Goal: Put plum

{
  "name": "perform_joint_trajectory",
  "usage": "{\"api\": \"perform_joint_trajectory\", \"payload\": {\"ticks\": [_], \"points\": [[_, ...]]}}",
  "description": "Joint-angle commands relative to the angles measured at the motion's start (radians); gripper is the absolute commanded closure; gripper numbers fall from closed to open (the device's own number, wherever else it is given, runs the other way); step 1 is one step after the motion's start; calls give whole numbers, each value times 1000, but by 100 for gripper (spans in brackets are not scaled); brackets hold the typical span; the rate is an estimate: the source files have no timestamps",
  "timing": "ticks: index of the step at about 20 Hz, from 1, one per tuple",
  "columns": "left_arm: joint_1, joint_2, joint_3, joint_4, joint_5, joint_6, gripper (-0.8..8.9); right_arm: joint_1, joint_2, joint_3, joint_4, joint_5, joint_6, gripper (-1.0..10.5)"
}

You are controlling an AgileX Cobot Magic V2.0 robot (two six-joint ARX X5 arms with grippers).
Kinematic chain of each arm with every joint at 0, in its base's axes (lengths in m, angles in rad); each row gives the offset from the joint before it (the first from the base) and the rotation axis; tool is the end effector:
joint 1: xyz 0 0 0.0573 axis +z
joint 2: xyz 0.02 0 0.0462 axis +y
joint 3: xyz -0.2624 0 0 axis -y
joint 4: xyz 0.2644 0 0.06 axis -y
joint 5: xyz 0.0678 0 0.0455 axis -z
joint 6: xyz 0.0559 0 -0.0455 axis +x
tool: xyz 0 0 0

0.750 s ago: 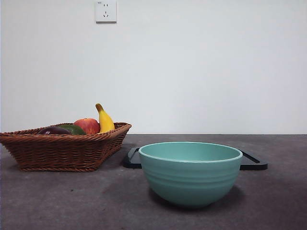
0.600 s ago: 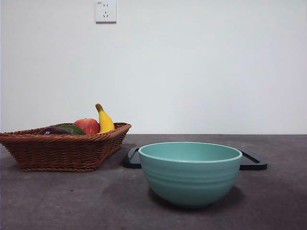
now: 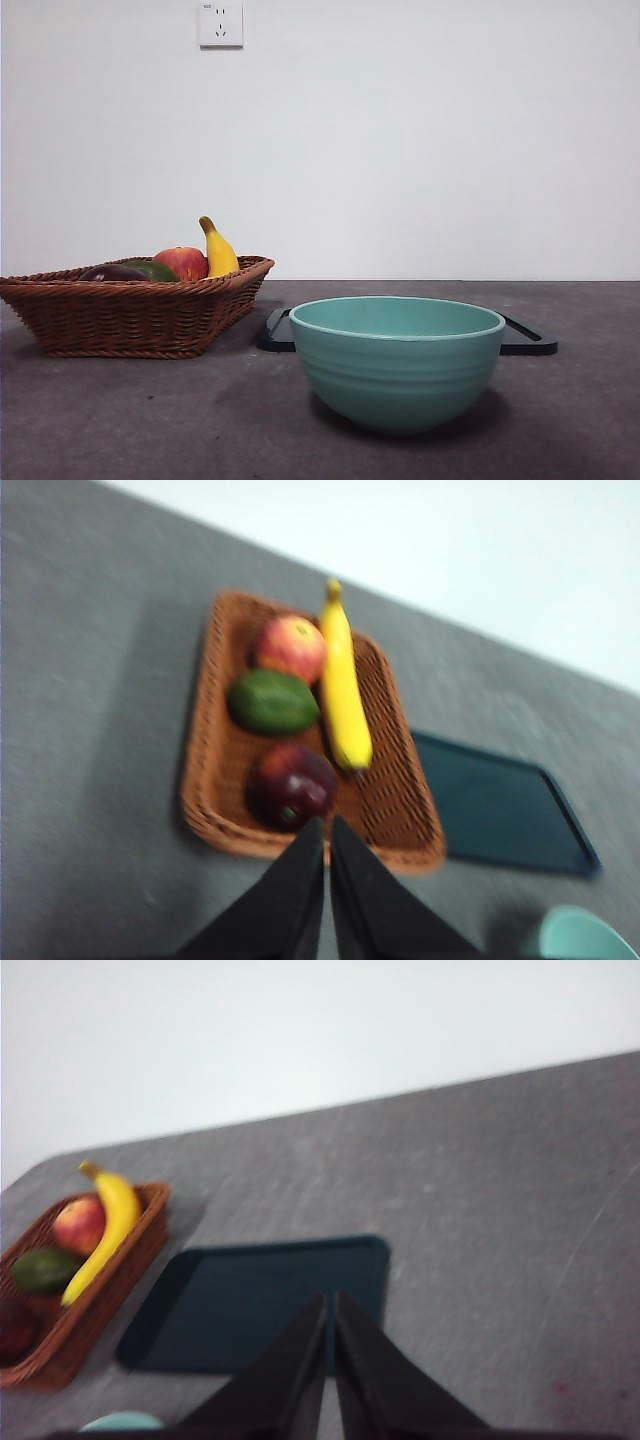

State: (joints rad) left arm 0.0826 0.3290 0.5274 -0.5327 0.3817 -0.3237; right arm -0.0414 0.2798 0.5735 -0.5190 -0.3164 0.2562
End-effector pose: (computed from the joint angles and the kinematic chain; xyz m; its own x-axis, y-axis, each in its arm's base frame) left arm 0.1334 -0.0099 0.2600 0.9044 -0.2989 -0.3045 0.1559 0.8957 -0.4163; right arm 0.1220 0.0124 0.2829 0.9384 0.2725 -0.2123 -0.1985 0.9284 0.3142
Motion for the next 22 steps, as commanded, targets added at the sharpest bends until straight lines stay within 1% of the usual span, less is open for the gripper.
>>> {"api": "perform_joint_trajectory", "payload": {"ticks": [1,6,11,14,16,17,19,22], "points": [[-5,66,85,-43,33,83,804,-1,72,99,-66,-39,-51,940],[-30,185,217,-153,97,144,804,11,208,254,-197,-105,-94,940],[-65,282,332,-269,132,197,804,55,320,383,-312,-140,-126,940],[-100,344,429,-374,154,245,804,115,413,484,-441,-167,-180,940],[-125,376,486,-449,159,282,804,164,459,526,-506,-185,-217,940],[-138,387,508,-483,179,299,804,192,475,541,-532,-195,-229,940],[-159,401,540,-546,216,324,804,243,497,553,-558,-204,-243,940],[-182,404,553,-604,221,343,804,303,504,554,-589,-213,-256,940]]}}
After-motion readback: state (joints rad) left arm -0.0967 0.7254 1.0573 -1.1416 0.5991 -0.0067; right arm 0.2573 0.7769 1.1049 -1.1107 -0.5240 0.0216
